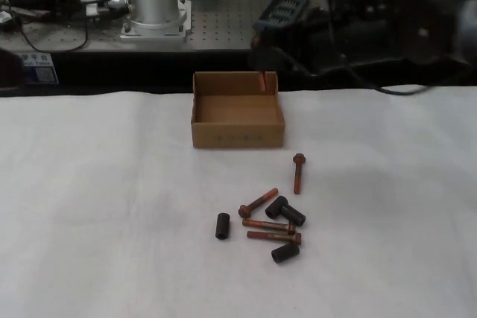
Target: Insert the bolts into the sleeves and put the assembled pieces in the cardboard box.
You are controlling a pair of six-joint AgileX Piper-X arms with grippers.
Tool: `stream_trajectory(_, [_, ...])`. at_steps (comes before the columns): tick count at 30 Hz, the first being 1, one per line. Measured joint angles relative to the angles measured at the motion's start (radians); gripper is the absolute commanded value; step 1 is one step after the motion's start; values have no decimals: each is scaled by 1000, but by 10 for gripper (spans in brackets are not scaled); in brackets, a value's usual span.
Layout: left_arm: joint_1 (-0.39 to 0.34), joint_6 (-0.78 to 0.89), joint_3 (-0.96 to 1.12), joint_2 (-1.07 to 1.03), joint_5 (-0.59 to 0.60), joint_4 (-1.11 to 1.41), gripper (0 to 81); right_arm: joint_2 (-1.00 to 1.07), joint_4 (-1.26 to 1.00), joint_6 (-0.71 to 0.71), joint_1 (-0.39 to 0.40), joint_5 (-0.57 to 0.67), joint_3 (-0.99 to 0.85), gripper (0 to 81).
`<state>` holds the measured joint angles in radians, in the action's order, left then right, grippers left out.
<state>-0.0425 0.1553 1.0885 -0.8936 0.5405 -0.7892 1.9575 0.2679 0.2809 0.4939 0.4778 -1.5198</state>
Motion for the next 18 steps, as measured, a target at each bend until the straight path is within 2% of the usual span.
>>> stream_trajectory(9, [10, -13, 0, 64, -7, -90, 369, 403, 251, 0, -7, -51, -502, 28])
stream_trajectory(13, [10, -17, 0, 64, -7, -99, 369, 500, 311, 0, -7, -64, -604, 28])
stream_trajectory(18, [10, -28, 0, 64, -7, -99, 369, 554, 347, -4, -7, -92, -640, 28])
